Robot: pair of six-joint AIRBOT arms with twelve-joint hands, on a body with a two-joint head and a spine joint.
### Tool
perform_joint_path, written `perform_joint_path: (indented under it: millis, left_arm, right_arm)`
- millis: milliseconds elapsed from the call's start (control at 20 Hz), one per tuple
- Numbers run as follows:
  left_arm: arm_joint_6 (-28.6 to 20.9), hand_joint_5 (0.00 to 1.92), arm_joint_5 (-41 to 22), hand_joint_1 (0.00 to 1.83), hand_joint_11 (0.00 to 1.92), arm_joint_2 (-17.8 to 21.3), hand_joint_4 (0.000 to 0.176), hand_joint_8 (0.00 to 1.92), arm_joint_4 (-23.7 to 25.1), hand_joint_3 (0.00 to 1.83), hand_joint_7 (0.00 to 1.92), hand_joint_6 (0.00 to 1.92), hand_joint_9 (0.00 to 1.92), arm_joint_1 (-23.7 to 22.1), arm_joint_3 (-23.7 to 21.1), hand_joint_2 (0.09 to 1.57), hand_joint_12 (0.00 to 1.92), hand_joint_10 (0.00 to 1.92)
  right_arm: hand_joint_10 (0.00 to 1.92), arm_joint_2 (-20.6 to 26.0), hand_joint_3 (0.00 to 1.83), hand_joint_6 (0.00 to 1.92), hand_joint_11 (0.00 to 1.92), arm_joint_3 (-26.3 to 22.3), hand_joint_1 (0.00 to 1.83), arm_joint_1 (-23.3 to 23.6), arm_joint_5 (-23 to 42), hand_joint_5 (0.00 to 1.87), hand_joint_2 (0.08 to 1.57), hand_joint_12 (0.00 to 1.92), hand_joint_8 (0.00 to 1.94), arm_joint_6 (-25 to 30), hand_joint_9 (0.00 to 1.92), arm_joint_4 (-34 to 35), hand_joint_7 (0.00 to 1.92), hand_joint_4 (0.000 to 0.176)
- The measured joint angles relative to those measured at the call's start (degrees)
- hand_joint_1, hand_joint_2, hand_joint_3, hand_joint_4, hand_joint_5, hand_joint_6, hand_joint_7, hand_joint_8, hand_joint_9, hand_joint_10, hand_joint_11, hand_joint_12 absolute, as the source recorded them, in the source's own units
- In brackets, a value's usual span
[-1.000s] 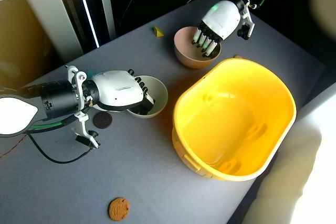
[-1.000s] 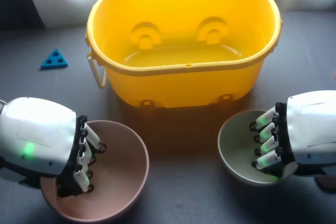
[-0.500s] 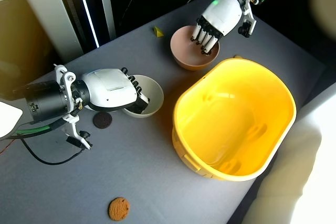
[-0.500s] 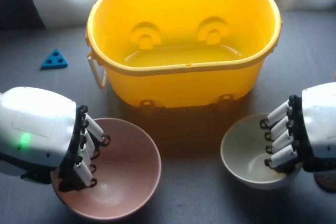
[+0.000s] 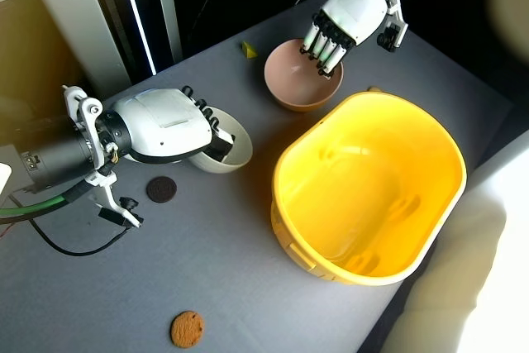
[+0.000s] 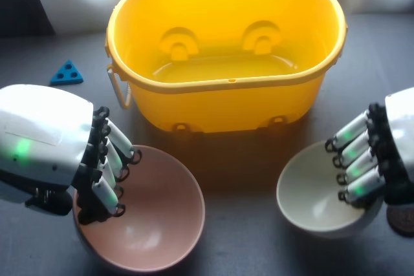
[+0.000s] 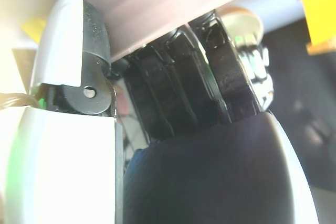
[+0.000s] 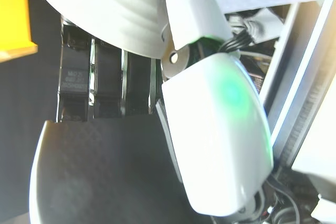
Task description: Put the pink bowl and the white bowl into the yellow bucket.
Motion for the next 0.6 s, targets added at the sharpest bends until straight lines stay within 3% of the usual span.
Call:
perform_joint_path:
  millis: [300, 400, 600]
  left_arm:
    - [-1.01, 0.94, -0.81, 1.38, 0.7, 0.31, 0.0, 0.79, 0.7, 0.0, 1.09, 1.02, 0.95, -1.2, -0.33, 1.09, 0.96, 1.08]
    - [-1.33, 0.93, -0.98, 1.38, 0.65, 0.33, 0.0, 0.82, 0.63, 0.0, 1.07, 1.02, 0.94, -2.01, -0.33, 1.1, 1.04, 1.1]
    - [-2.14, 0.91, -1.2, 1.38, 0.7, 0.37, 0.0, 0.8, 0.96, 0.0, 1.07, 1.11, 0.93, -3.28, -0.26, 1.1, 0.97, 1.08]
  right_arm:
    - [1.22, 0.68, 0.0, 1.2, 0.71, 1.27, 1.37, 4.96, 2.78, 0.82, 1.14, 1.17, 0.92, 6.73, 0.91, -0.39, 0.96, 0.0]
    - [1.23, 1.14, 0.0, 1.21, 0.71, 1.22, 1.36, 6.95, 3.63, 0.83, 1.14, 1.16, 0.94, 8.7, 0.9, -0.55, 0.94, 0.0]
    - [1.18, 1.27, 0.0, 1.21, 0.72, 1.22, 1.37, 9.2, 4.09, 0.81, 1.13, 1.15, 0.91, 13.31, 0.93, -0.46, 0.97, 0.0]
